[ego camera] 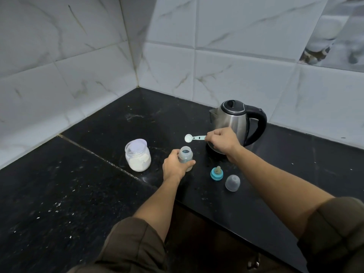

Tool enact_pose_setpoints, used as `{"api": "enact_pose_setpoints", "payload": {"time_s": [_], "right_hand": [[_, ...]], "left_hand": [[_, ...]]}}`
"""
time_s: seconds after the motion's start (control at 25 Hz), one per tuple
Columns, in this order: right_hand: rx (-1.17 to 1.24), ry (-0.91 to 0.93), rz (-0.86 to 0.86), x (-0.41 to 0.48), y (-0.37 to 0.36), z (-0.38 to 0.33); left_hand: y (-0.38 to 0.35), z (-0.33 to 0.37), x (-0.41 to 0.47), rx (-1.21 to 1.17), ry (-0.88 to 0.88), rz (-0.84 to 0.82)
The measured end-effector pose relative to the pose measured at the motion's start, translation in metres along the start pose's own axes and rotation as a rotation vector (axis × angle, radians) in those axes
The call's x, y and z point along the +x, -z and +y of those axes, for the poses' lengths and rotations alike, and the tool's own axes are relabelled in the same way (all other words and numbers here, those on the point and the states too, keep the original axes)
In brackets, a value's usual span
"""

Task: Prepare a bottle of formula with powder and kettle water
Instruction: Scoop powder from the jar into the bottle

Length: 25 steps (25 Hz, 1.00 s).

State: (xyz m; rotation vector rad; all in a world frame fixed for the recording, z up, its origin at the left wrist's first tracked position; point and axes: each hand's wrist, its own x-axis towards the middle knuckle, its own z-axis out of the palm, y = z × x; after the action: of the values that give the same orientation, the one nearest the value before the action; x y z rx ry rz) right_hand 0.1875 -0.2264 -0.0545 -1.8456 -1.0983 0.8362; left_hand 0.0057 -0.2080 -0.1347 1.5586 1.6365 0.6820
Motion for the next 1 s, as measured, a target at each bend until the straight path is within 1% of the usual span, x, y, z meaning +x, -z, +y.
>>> {"api": "enact_pose_setpoints", "payload": {"time_s": [0.12,0.2,0.36,0.48,0.64,0.76,0.84,1.0], "right_hand": [[-0.007,0.016,-0.008,0.001,-0.003,-0.002],[-0.048,0.074,-0.001,0.0,-0.003,-0.008],[-0.217,0.339,0.059,-0.001,0.003,-0.021],[-0.247,0.505,0.112,0.002,0.008,-0.029],[-0.442,0.805,0.166,0.001,0.017,-0.031],[-0.565,1.003,0.242,0.002,0.024,-0.031],[-0.599,1.091,0.291,0.007,0.028,-0.033],[-0.647,1.17,0.319,0.011,0.033,-0.031]], "left_hand": [[0.003,0.001,0.005,0.017,-0.051,0.014],[0.01,0.006,0.008,0.009,-0.078,0.039],[0.029,0.027,0.013,-0.009,-0.15,0.08],[0.042,0.042,0.016,-0.002,-0.197,0.101],[0.05,0.058,0.019,0.002,-0.232,0.116],[0.054,0.067,0.02,0.004,-0.25,0.122],[0.056,0.072,0.022,-0.011,-0.265,0.127],[0.054,0.078,0.024,-0.01,-0.284,0.128]]}}
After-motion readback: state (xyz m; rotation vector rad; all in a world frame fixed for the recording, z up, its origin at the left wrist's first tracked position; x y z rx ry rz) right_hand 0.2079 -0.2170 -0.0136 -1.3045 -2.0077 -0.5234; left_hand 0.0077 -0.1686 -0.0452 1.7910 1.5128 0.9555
